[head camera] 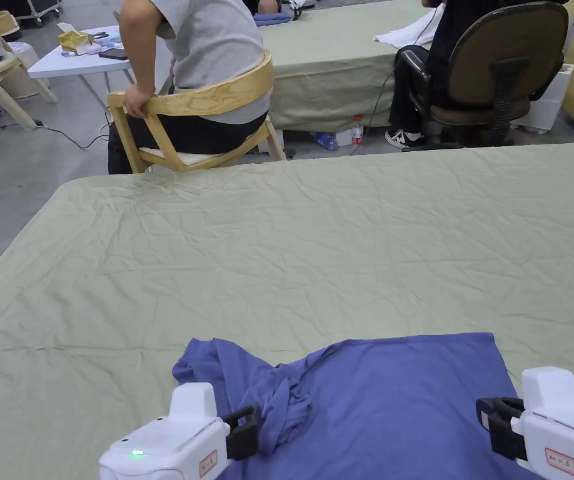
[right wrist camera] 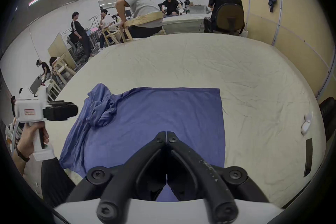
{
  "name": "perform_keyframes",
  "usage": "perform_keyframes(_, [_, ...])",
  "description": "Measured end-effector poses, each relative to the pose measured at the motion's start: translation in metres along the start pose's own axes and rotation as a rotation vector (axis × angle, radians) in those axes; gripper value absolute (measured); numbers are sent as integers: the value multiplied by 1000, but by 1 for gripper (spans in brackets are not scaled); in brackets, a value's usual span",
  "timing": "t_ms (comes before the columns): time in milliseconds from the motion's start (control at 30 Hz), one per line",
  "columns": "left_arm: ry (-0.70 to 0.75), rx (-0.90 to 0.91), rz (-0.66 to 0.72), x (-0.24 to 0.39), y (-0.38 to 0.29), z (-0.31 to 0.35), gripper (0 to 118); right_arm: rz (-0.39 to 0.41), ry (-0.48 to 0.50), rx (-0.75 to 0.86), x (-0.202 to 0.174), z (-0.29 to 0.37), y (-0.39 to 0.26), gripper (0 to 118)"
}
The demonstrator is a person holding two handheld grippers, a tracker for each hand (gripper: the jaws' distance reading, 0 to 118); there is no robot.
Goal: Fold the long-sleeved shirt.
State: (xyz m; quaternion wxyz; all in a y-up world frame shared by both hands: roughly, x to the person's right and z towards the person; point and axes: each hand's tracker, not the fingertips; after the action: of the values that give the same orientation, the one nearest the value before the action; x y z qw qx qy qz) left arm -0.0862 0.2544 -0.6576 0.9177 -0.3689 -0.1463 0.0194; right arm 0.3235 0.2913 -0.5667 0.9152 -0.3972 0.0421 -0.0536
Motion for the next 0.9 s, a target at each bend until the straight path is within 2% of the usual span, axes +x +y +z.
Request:
perform_keyframes(133, [68, 37, 12, -4, 4, 52, 67, 8, -7, 47, -5, 23, 0, 0])
perform_keyframes(200, [97, 54, 16, -5, -2, 73, 63, 9, -14, 73, -8, 35, -2, 0])
perform_keyframes(300, [112, 57, 39, -8, -14, 101, 47, -1, -16, 103, -12, 50, -8, 0])
perform_keyframes(367, [130, 63, 52, -10, -25, 116, 20, -1, -27, 117, -15, 59, -13, 0])
perform_keyframes(400, [129, 65, 55, -11, -31, 121, 10, -2, -28, 121, -16, 63, -15, 0])
perform_keyframes(433, [123, 64, 62, -12, -36, 125, 7, -4, -26, 125, -18, 65, -18, 0])
perform_keyframes(567, [113, 33, 70, -14, -50, 133, 0, 1, -32, 130, -24, 73, -27, 0])
perform_keyframes(600, [73, 26, 109, -16, -52, 135, 0, 6, -37, 131, -25, 74, -29, 0])
perform_keyframes(867, [47, -5, 97, -26, -39, 128, 0, -9, -50, 118, -21, 70, -32, 0])
perform_keyframes(900, [22, -54, 81, -29, -32, 121, 0, -14, -48, 114, -19, 69, -32, 0])
